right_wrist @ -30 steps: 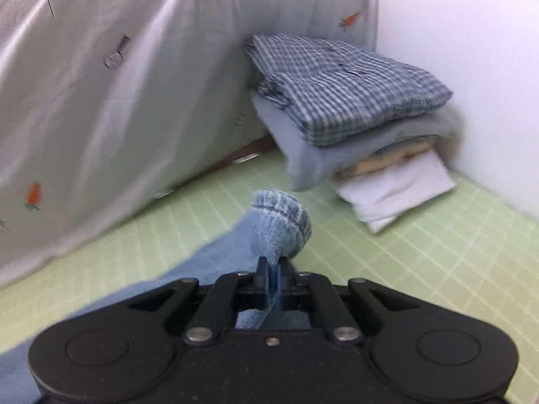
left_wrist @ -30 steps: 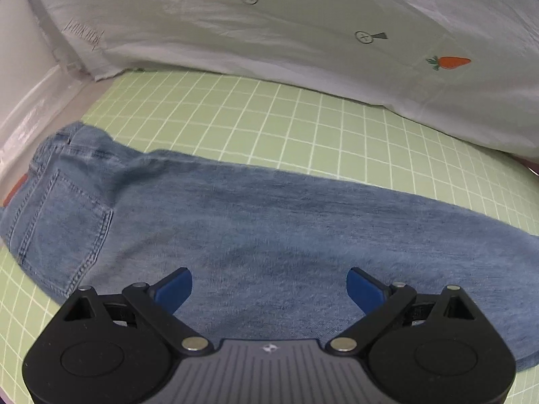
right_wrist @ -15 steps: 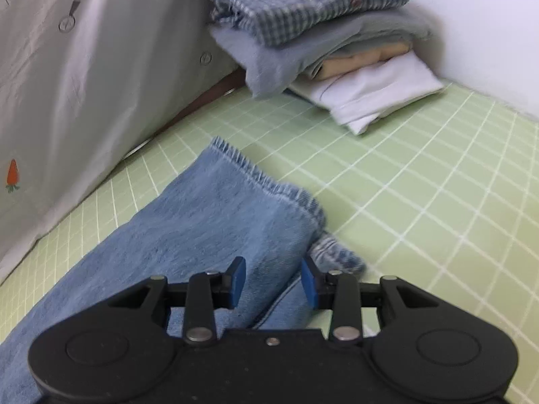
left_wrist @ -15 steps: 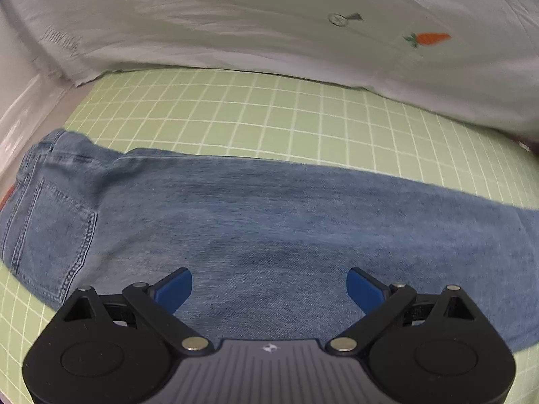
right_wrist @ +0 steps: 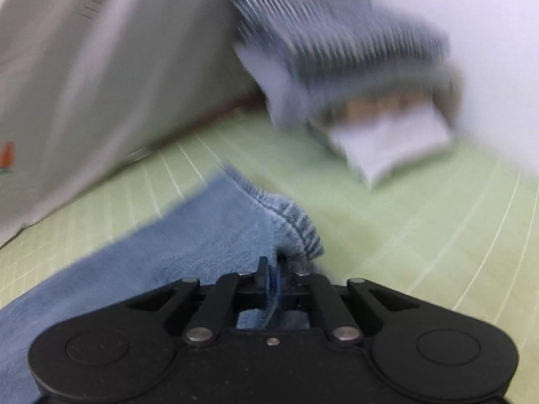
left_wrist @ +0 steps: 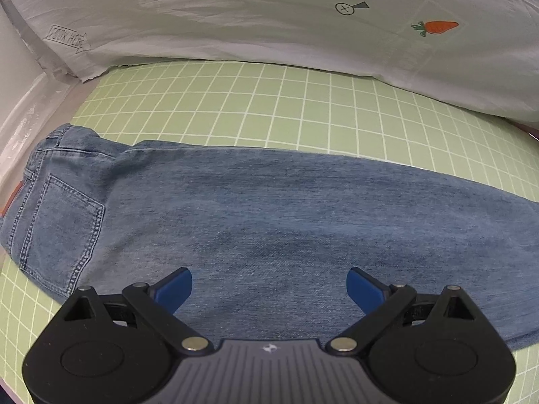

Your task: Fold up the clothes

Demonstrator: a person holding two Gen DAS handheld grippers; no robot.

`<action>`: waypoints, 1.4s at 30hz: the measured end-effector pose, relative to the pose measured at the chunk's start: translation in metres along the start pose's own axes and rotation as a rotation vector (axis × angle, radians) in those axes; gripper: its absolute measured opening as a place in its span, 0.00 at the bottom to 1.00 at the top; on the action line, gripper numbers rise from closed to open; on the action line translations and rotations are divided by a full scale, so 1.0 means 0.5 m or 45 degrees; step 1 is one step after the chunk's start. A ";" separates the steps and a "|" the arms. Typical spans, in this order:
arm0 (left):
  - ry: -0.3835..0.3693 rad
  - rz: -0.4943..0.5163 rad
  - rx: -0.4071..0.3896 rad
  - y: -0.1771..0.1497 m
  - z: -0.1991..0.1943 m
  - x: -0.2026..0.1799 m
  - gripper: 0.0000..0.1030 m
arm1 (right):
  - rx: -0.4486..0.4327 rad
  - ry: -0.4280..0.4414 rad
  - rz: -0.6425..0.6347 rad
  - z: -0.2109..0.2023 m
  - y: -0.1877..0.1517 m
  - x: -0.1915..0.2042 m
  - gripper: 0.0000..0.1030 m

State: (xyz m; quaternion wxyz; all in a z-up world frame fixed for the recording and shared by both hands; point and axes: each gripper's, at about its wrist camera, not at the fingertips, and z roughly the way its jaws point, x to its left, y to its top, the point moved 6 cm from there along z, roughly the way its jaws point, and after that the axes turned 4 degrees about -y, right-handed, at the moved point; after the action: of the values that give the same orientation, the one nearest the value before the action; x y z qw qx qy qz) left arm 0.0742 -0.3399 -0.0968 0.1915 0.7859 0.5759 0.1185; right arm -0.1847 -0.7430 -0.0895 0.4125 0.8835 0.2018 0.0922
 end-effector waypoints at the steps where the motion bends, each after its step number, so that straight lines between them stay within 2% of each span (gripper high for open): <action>1: 0.002 -0.004 -0.003 0.000 -0.001 0.003 0.95 | -0.034 -0.034 -0.028 -0.023 0.010 -0.001 0.03; 2: 0.004 -0.008 -0.006 0.001 -0.002 0.005 0.95 | -0.068 -0.067 -0.056 -0.046 0.020 -0.001 0.03; 3: 0.005 -0.014 -0.009 0.001 -0.004 0.009 0.95 | -0.041 -0.116 -0.033 -0.040 0.013 -0.014 0.04; 4: 0.005 -0.024 -0.015 0.001 -0.007 0.014 0.95 | 0.019 -0.168 -0.020 -0.017 -0.004 -0.030 0.08; 5: 0.004 -0.035 -0.021 0.002 -0.010 0.019 0.95 | 0.101 -0.206 -0.044 0.012 -0.025 -0.041 0.21; 7: 0.002 -0.056 -0.032 0.002 -0.015 0.030 0.95 | 0.269 -0.278 -0.103 0.067 -0.068 -0.063 0.27; 8: 0.004 -0.066 -0.040 0.002 -0.019 0.036 0.95 | 0.265 -0.271 -0.108 0.066 -0.071 -0.070 0.39; 9: 0.009 -0.077 -0.054 0.000 -0.025 0.043 0.95 | 0.226 -0.272 -0.110 0.051 -0.064 -0.073 0.57; 10: 0.014 -0.091 -0.065 -0.002 -0.031 0.051 0.95 | 0.173 -0.272 -0.112 0.033 -0.055 -0.070 0.68; 11: 0.016 -0.112 -0.072 -0.005 -0.035 0.061 0.95 | 0.119 -0.271 -0.114 0.014 -0.046 -0.067 0.88; 12: 0.016 -0.134 -0.077 -0.008 -0.039 0.072 0.95 | 0.077 -0.242 -0.123 0.000 -0.040 -0.057 0.96; 16: -0.004 -0.237 -0.100 -0.029 -0.060 0.121 0.95 | 0.056 -0.083 -0.192 -0.038 -0.044 0.010 0.99; 21: 0.009 -0.305 -0.155 -0.060 -0.090 0.201 0.95 | 0.057 0.151 -0.257 -0.090 -0.066 0.108 1.00; 25: 0.024 -0.431 -0.158 -0.087 -0.089 0.303 0.95 | 0.055 0.231 -0.312 -0.132 -0.092 0.185 1.00; 26: 0.025 -0.468 -0.156 -0.094 -0.087 0.331 0.95 | 0.071 0.234 -0.315 -0.139 -0.099 0.198 1.00; 28: 0.020 -0.545 -0.154 -0.106 -0.079 0.391 0.95 | 0.196 0.266 -0.307 -0.139 -0.117 0.231 1.00; 31: 0.018 -0.623 -0.152 -0.111 -0.065 0.479 0.95 | 0.268 0.256 -0.257 -0.146 -0.138 0.274 0.99; 37: 0.059 -0.723 -0.166 -0.093 -0.018 0.647 0.95 | 0.261 0.143 -0.283 -0.168 -0.167 0.354 0.99; 42: 0.087 -0.800 -0.179 -0.077 0.026 0.759 0.95 | 0.297 0.098 -0.318 -0.180 -0.192 0.418 0.99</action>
State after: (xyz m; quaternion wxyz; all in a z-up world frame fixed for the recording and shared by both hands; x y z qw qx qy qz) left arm 0.1636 0.0289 -0.1381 0.2532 0.5500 0.7869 0.1195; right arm -0.0526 -0.5349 -0.1060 0.3074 0.8892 0.3351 0.0501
